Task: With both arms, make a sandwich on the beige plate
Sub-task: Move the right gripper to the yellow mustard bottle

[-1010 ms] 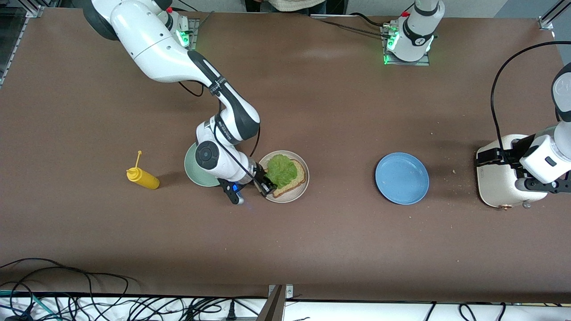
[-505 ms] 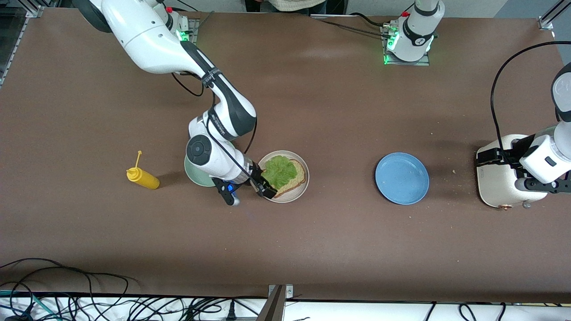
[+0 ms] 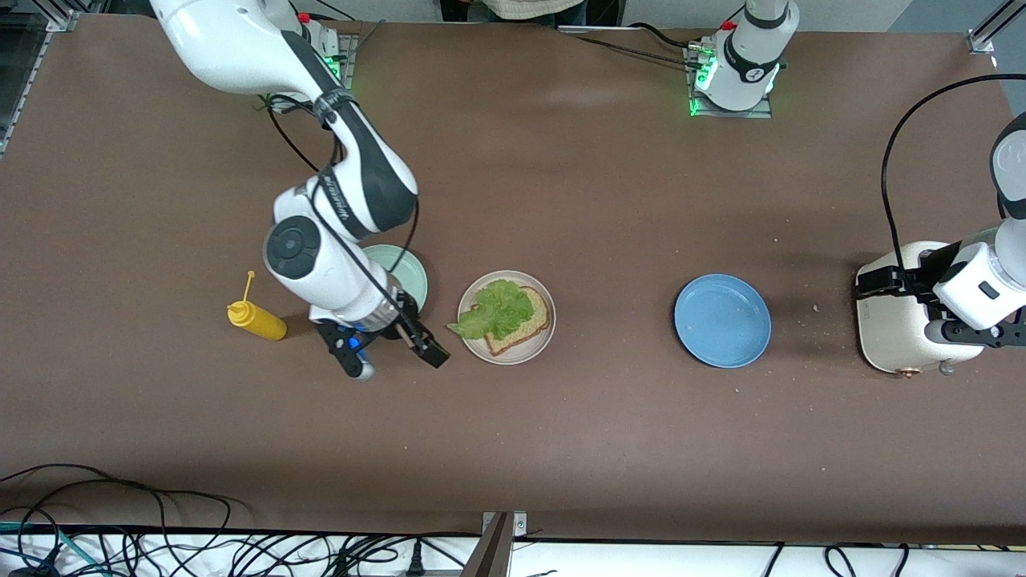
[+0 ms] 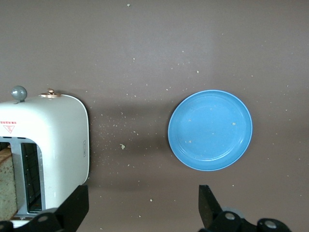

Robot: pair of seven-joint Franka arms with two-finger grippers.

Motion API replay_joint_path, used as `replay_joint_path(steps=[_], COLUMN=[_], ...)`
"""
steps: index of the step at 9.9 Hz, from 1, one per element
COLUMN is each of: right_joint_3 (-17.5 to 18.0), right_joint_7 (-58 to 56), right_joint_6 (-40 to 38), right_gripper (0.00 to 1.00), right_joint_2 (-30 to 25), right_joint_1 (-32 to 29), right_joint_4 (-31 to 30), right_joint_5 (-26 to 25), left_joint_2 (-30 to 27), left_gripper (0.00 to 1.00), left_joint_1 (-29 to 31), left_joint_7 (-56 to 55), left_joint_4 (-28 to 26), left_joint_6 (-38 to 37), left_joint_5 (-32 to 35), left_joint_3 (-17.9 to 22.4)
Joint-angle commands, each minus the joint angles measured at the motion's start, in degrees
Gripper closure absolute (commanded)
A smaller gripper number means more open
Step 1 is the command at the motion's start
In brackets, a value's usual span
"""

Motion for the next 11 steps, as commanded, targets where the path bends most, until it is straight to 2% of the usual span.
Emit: replay_joint_path(steps=[1, 3, 5, 7, 8, 11], right_joint_3=[-5.1, -9.2, -13.9, -17.4, -18.6, -18.7], right_joint_7=[-8.7, -17.6, -21.2, -21.8, -23.0, -29.8], right_joint_6=[-3.6, -3.0, -3.1, -5.3, -6.0, -8.1], right_gripper=[0.0, 0.0, 0.0, 0.0, 0.0, 0.0], right_joint_2=[-5.4, -9.9, -12.7, -13.2, -13.1, -12.5], right_joint_1=[0.0, 0.0, -0.2, -0.6, -1.3, -7.0], right_joint_4=[-5.4, -11.7, -15.8, -16.2, -16.2, -16.1], right_joint_5=[-0.4, -0.3, 0.9, 3.9, 5.8, 8.1], left_joint_2=[0.0, 0.0, 0.0, 0.0, 0.0, 0.1], left_gripper=[0.0, 0.0, 0.0, 0.0, 0.0, 0.0], left_joint_1=[-0.2, -0.2, -0.2, -0.2, -0.2, -0.2], left_joint_7=[-0.7, -0.7, -0.7, -0.7, -0.7, -0.7], left_joint_4=[0.6, 0.6, 0.6, 0.6, 0.6, 0.6], left_joint_6=[-0.8, -0.8, -0.8, -0.8, -0.8, -0.8], left_joint_5=[2.0, 1.9, 1.9, 1.9, 2.0, 1.9], left_joint_3=[-0.3, -0.3, -0.3, -0.3, -0.2, -0.3])
